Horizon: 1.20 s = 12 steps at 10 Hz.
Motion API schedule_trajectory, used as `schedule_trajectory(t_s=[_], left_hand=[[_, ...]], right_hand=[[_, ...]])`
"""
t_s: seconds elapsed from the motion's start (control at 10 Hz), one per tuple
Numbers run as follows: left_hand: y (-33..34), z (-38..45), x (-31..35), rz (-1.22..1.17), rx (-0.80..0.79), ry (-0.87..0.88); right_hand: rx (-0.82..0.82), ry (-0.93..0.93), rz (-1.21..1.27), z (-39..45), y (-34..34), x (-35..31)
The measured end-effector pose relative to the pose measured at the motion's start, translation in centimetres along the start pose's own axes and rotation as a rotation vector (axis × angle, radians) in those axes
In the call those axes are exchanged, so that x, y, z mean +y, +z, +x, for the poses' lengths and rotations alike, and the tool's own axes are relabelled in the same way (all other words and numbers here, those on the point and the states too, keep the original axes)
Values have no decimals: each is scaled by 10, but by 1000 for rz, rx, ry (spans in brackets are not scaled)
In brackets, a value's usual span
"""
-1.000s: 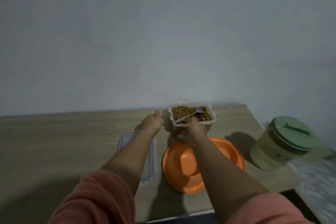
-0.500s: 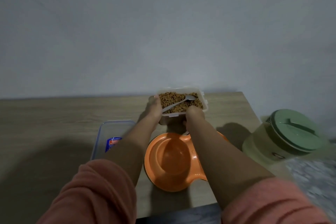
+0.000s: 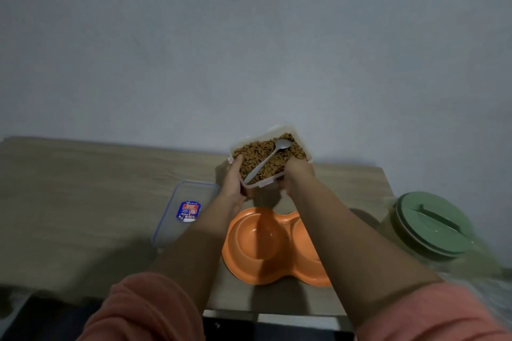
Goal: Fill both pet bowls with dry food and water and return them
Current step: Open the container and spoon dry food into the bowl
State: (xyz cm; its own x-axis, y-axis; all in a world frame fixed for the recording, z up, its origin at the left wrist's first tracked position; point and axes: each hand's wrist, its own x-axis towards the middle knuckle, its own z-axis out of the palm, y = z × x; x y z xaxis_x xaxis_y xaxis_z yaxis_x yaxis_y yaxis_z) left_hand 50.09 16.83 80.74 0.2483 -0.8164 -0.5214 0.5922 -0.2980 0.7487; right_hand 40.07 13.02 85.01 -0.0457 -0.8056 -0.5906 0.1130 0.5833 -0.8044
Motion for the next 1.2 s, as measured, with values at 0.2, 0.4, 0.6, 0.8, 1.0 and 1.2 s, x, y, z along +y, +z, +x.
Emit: schedule_trajectory(t_s=[0.2, 0.4, 0.6, 0.8, 1.0, 1.2], left_hand=[[-16, -59, 5, -227, -29, 93], [-30, -99, 2, -322, -24, 131], [-42, -128, 2, -381, 30, 226], [-61, -140, 3, -289, 15, 302], [-68, -149, 3, -210, -35, 338], [-77, -160, 6, -193, -53, 304]], right_hand=[[-65, -63, -242, -42, -3, -7], [-205, -127, -277, -80, -9, 0], [-96, -279, -564, -109, -19, 9], [174, -992, -1046, -141, -19, -3], [-213, -1238, -1388, -156, 8, -1], [-290, -1263, -1559, -155, 19, 5]])
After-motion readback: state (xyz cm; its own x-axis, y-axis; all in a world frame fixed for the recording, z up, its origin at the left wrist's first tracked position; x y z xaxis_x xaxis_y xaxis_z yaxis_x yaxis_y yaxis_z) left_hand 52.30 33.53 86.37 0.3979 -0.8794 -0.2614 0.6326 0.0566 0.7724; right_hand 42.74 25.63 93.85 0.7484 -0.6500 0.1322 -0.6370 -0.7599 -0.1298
